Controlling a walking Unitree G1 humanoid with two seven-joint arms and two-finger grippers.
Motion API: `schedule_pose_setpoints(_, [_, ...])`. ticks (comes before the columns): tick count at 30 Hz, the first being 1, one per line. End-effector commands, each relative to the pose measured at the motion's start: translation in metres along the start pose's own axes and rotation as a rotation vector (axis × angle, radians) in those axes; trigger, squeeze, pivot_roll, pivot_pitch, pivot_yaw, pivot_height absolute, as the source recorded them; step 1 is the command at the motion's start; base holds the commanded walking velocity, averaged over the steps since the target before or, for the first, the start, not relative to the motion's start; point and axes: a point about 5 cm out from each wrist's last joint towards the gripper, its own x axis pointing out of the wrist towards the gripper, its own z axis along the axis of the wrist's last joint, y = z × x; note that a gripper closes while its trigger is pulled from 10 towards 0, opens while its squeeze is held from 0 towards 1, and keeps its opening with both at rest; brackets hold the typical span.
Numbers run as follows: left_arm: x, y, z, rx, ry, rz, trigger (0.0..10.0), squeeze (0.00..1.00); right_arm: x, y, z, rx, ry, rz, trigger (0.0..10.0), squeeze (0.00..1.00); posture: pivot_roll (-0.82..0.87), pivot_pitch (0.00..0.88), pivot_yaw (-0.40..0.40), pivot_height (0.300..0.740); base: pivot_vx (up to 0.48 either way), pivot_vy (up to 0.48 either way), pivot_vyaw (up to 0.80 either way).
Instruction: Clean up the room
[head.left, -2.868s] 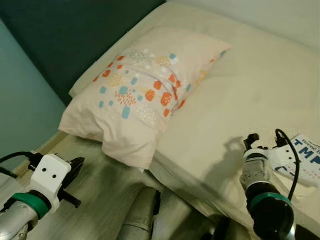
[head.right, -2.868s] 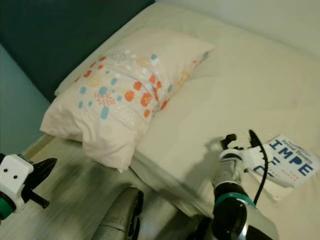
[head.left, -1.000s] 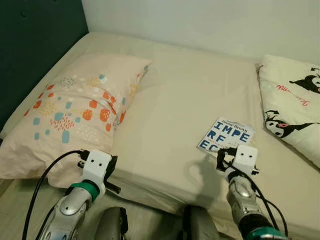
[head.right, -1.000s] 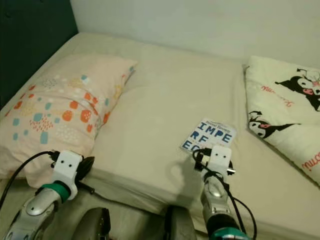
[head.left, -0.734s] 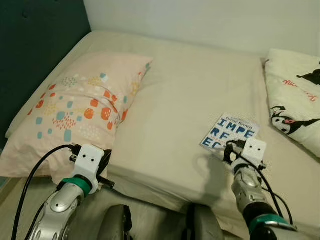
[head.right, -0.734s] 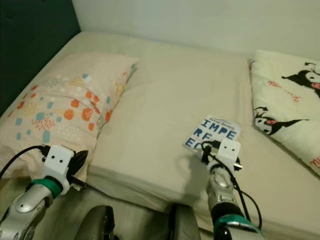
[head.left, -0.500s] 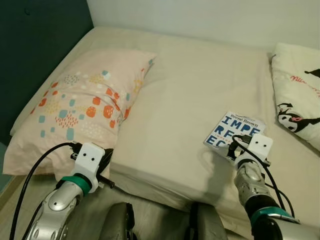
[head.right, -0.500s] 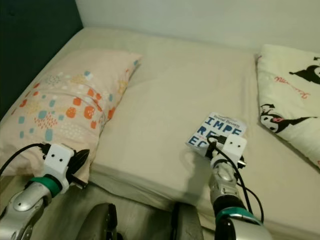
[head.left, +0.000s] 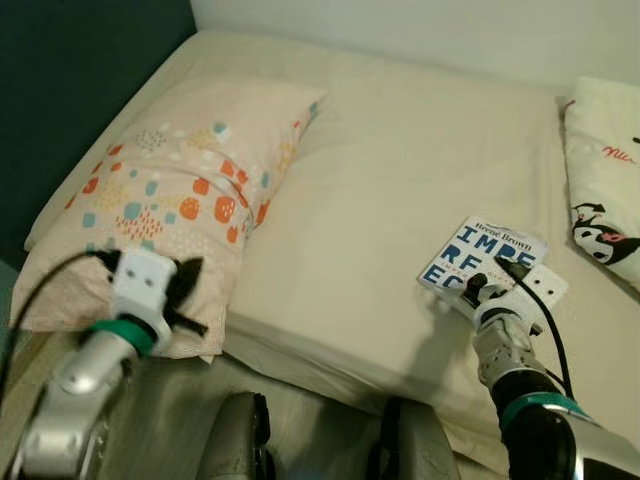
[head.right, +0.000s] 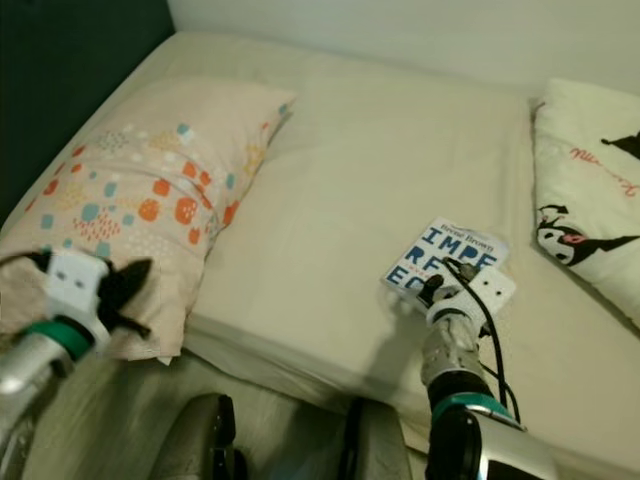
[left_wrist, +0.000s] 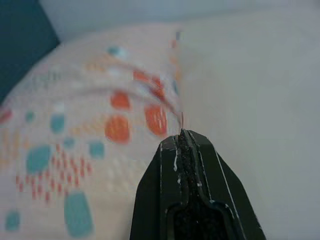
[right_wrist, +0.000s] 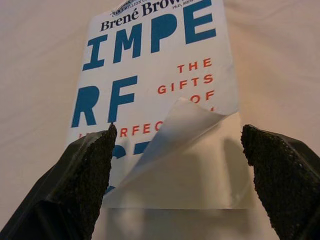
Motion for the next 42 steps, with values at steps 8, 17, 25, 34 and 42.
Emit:
schedule_pose_setpoints(8, [0.009, 0.004, 0.028, -0.047, -0.084, 0.006, 10.0, 0.0, -0.004, 0.001, -0.02, 0.218, 0.115, -0.006, 10.0, 0.0, 0.3, 0.244, 0.074, 0.615, 0.0, 0.0, 0.0])
schedule_pose_setpoints(17, [0.004, 0.003, 0.025, -0.024, -0.042, -0.017, 10.0, 0.0, -0.005, 0.009, -0.019, 0.416, 0.098, 0.023, 10.0, 0.0, 0.32, 0.245, 0.08, 0.615, 0.0, 0.0, 0.0])
schedule_pose_setpoints(25, [0.003, 0.005, 0.026, -0.023, -0.03, -0.019, 10.0, 0.0, -0.004, 0.008, -0.011, 0.469, 0.038, 0.047, 1.9, 0.0, 0.33, 0.246, 0.083, 0.615, 0.0, 0.0, 0.0])
schedule_pose_setpoints(34, [0.001, 0.004, 0.024, -0.013, -0.013, -0.027, 10.0, 0.0, -0.004, 0.006, -0.01, 0.381, 0.01, 0.054, 0.0, 0.0, 0.33, 0.247, 0.086, 0.615, 0.0, 0.0, 0.0])
schedule_pose_setpoints(42, [-0.001, 0.004, 0.023, -0.007, 0.004, -0.035, 10.0, 0.0, -0.005, 0.003, -0.016, 0.322, 0.017, 0.055, 0.0, 0.0, 0.33, 0.25, 0.088, 0.615, 0.0, 0.0, 0.0])
